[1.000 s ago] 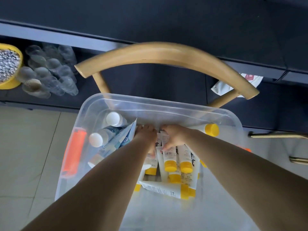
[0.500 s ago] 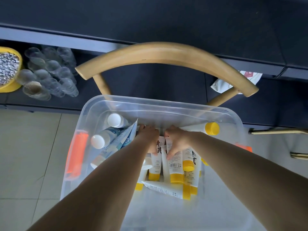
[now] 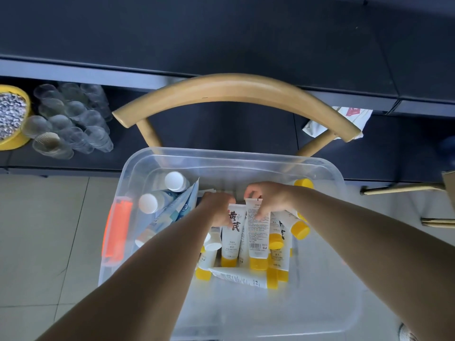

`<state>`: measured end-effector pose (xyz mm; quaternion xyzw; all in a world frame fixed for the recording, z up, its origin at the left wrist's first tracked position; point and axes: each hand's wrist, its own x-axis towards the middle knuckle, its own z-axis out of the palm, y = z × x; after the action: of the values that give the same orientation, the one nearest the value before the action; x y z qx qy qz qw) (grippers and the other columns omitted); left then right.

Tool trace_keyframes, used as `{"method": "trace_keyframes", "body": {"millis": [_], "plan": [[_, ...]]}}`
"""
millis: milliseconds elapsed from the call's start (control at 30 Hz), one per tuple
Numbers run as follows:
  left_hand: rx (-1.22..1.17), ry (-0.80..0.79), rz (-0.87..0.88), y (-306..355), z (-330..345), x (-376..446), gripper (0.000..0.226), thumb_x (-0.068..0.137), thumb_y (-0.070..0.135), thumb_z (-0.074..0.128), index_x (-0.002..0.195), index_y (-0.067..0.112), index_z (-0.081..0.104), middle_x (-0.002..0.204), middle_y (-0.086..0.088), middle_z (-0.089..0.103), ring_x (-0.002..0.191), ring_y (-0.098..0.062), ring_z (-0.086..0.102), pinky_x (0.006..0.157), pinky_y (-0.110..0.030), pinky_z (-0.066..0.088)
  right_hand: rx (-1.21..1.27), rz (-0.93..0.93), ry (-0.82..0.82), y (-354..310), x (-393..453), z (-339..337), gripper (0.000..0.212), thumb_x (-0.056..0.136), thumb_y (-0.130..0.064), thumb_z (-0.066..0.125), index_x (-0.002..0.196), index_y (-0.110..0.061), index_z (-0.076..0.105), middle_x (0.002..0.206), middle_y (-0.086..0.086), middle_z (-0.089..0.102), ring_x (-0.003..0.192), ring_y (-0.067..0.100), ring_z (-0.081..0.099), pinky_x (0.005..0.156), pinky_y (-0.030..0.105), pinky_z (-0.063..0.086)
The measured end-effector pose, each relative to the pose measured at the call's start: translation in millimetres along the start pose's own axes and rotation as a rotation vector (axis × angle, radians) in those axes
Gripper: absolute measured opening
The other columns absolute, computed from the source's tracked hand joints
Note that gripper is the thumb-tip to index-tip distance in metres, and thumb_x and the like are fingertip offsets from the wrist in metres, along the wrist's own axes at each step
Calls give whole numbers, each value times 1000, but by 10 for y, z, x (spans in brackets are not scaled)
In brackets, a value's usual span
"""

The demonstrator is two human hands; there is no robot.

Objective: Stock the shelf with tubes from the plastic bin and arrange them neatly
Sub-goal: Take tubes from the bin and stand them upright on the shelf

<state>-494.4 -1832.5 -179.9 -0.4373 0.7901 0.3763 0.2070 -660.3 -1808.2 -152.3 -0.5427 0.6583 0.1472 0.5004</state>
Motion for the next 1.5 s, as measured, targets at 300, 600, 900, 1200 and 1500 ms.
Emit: {"method": "trace_keyframes", "body": {"millis": [300, 600, 900, 1200, 1500], "plan": [[-132, -18, 53, 51, -68, -332, 50, 82, 15, 70, 128, 10, 53, 132, -9, 52, 119, -25, 52, 90, -27, 42, 21, 38, 4, -37, -449, -133, 21, 73, -14, 79, 83, -20, 61, 92, 1, 68, 86, 18, 67, 65, 23, 52], [-198, 193, 137, 216, -599, -919, 22, 77, 15, 72, 97, 11, 63, 104, -6, 65, 95, -21, 60, 75, -27, 44, -20, -3, 226, -324, -1206, -313, 28, 71, -16, 79, 88, -24, 57, 90, -8, 61, 85, 13, 58, 66, 21, 43], [-143, 384, 206, 318, -1975, -2061, 16, 78, 19, 71, 91, 17, 62, 86, 3, 59, 83, -17, 57, 68, -24, 37, -19, -44, 447, -1106, -2513, -991, 32, 72, -8, 73, 99, -21, 61, 98, -6, 61, 92, 14, 60, 73, 24, 47], [-105, 638, 326, 493, -3350, -3358, 14, 77, 13, 71, 88, 18, 63, 88, 3, 64, 81, -15, 57, 70, -24, 40, -122, -90, 686, -2074, -3940, -1762, 31, 75, -10, 73, 102, -19, 63, 100, -7, 62, 93, 12, 59, 77, 26, 49], [-86, 793, 395, 700, -4545, -3858, 16, 80, 9, 69, 94, 15, 65, 88, 2, 62, 79, -14, 56, 56, -15, 38, -137, -224, 915, -2696, -4619, -2697, 25, 75, -5, 73, 98, -12, 65, 96, 0, 65, 87, 17, 58, 67, 24, 45]]}}
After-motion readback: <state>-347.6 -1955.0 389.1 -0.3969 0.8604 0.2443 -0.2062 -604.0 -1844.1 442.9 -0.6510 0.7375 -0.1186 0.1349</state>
